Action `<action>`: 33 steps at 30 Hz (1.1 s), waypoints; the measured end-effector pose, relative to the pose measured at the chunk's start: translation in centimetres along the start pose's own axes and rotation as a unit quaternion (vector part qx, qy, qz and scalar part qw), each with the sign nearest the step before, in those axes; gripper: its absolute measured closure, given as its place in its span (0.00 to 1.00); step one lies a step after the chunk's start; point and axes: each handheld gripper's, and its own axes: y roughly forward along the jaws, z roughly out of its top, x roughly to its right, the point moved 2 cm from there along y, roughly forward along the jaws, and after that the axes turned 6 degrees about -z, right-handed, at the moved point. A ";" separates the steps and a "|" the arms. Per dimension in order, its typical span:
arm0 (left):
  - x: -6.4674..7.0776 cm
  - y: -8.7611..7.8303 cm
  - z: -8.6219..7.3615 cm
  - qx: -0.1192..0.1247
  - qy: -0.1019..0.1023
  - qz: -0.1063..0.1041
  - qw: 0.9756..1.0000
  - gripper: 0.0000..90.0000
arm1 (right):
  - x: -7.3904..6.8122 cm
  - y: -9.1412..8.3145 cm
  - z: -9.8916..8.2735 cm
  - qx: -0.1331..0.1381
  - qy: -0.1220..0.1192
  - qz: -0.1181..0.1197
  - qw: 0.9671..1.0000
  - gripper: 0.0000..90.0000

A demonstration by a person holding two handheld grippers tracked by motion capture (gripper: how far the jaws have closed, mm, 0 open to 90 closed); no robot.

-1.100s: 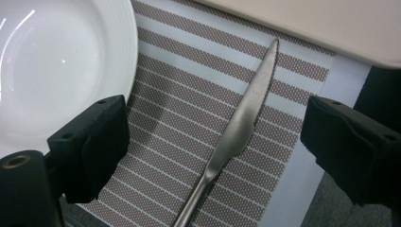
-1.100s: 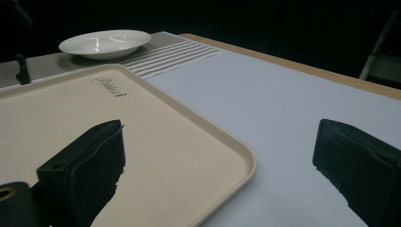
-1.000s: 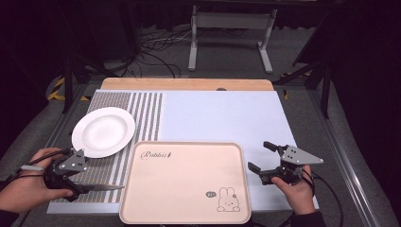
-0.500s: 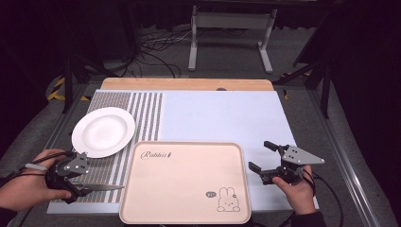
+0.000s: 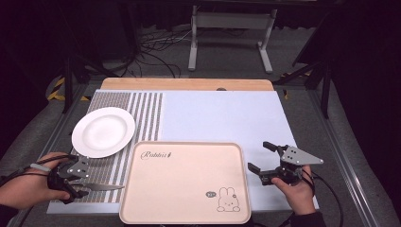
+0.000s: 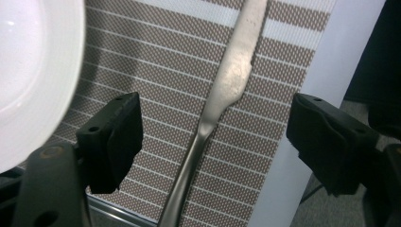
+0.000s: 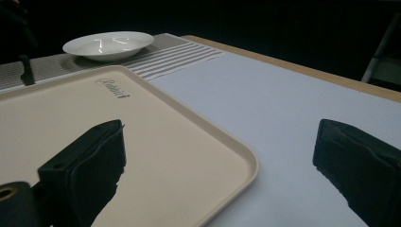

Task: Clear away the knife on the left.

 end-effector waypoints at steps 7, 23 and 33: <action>-0.8 0.7 -0.8 -0.033 0.028 -0.014 0.999 0.34 | -0.1 0.0 0.0 0.001 -0.002 0.003 1.000 0.04; -1.9 2.0 -0.7 -0.107 0.120 -0.013 0.987 0.68 | -0.5 0.1 0.0 0.004 -0.008 0.010 1.000 0.04; -2.1 2.6 -0.9 -0.126 0.139 -0.036 0.982 0.83 | -0.5 0.1 0.0 0.006 -0.006 0.015 1.000 0.04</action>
